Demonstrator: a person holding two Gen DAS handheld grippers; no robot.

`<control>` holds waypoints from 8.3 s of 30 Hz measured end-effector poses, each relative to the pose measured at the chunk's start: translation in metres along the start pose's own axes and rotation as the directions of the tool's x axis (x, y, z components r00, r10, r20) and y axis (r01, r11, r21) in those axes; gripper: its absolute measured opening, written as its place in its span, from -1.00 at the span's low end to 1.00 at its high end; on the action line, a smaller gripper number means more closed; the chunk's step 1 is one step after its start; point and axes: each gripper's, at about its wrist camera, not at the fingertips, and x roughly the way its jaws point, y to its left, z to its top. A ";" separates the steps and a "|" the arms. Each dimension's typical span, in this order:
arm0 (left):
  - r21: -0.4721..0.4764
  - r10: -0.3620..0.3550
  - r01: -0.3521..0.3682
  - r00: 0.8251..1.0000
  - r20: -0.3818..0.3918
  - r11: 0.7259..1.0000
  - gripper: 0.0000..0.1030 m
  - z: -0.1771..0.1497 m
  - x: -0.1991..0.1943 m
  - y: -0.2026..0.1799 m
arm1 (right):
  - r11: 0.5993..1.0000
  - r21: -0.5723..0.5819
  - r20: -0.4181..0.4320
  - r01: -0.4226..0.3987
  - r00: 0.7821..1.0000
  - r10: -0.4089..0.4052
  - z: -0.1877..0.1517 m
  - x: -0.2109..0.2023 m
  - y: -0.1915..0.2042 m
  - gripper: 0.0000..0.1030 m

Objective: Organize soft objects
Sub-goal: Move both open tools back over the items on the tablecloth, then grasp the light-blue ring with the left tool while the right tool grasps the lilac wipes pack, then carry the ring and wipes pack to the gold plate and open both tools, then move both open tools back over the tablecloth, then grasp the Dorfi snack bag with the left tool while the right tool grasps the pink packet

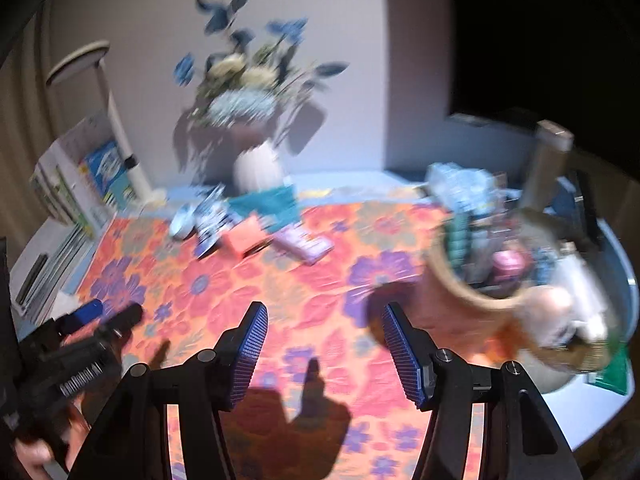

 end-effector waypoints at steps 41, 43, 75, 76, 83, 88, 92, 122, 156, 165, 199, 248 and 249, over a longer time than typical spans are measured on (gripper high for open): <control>-0.155 -0.093 0.081 0.993 -0.071 0.985 -0.01 0.115 0.208 0.065 | 0.966 -0.254 -0.121 -0.054 0.992 0.024 0.063 0.231 0.023 -0.03; -0.160 -0.083 0.072 0.995 -0.061 0.985 -0.03 0.112 0.199 0.068 | 0.970 -0.234 -0.119 -0.062 0.992 0.035 0.061 0.228 0.021 -0.07; 0.102 -0.202 0.207 0.978 -0.049 0.973 -0.22 -0.019 0.042 -0.025 | 0.994 -0.025 -0.206 -0.103 0.974 0.096 -0.071 0.088 -0.010 0.53; 0.099 -0.199 0.204 0.979 -0.053 0.974 -0.22 -0.020 0.043 -0.024 | 0.995 -0.040 -0.200 -0.095 0.976 0.085 -0.071 0.088 -0.011 0.53; 0.053 -0.133 0.140 0.983 -0.125 0.989 0.61 -0.043 0.051 -0.002 | 0.991 -0.105 -0.202 -0.085 0.977 0.063 -0.072 0.103 -0.003 0.54; 0.091 -0.141 0.159 0.975 -0.173 0.983 0.77 -0.046 0.060 -0.008 | 0.986 -0.163 -0.182 -0.046 0.983 0.016 -0.070 0.110 0.009 0.54; 0.123 -0.090 0.116 0.976 -0.199 0.986 0.74 -0.046 0.078 -0.022 | 0.987 -0.157 -0.175 -0.029 0.984 0.001 -0.066 0.112 0.011 0.15; 0.422 -0.490 0.496 0.862 -0.133 0.759 0.24 -0.062 -0.042 -0.226 | 0.961 0.189 -0.082 0.202 0.978 -0.189 -0.075 -0.044 -0.139 -0.28; 0.538 -0.518 0.504 0.844 -0.140 0.675 0.61 -0.020 0.023 -0.430 | 0.811 0.542 0.007 0.220 0.964 -0.267 -0.010 -0.039 -0.360 0.17; 0.554 -0.569 0.523 0.816 -0.105 0.648 0.61 -0.031 -0.026 -0.407 | 0.829 0.498 0.044 0.255 0.947 -0.318 -0.017 -0.082 -0.321 0.17; -0.036 -0.029 0.027 0.999 -0.040 0.999 0.61 0.051 0.047 -0.015 | 0.964 -0.138 -0.096 -0.226 0.972 0.215 0.010 0.054 0.022 0.17; -0.088 -0.048 0.048 0.999 0.003 0.995 -0.11 0.085 0.135 -0.003 | 0.881 -0.365 -0.225 -0.301 0.947 0.231 0.016 0.201 0.064 -0.20; -0.078 -0.047 0.048 0.999 0.011 0.996 -0.11 0.080 0.128 -0.004 | 0.884 -0.360 -0.224 -0.299 0.947 0.229 0.012 0.197 0.064 -0.20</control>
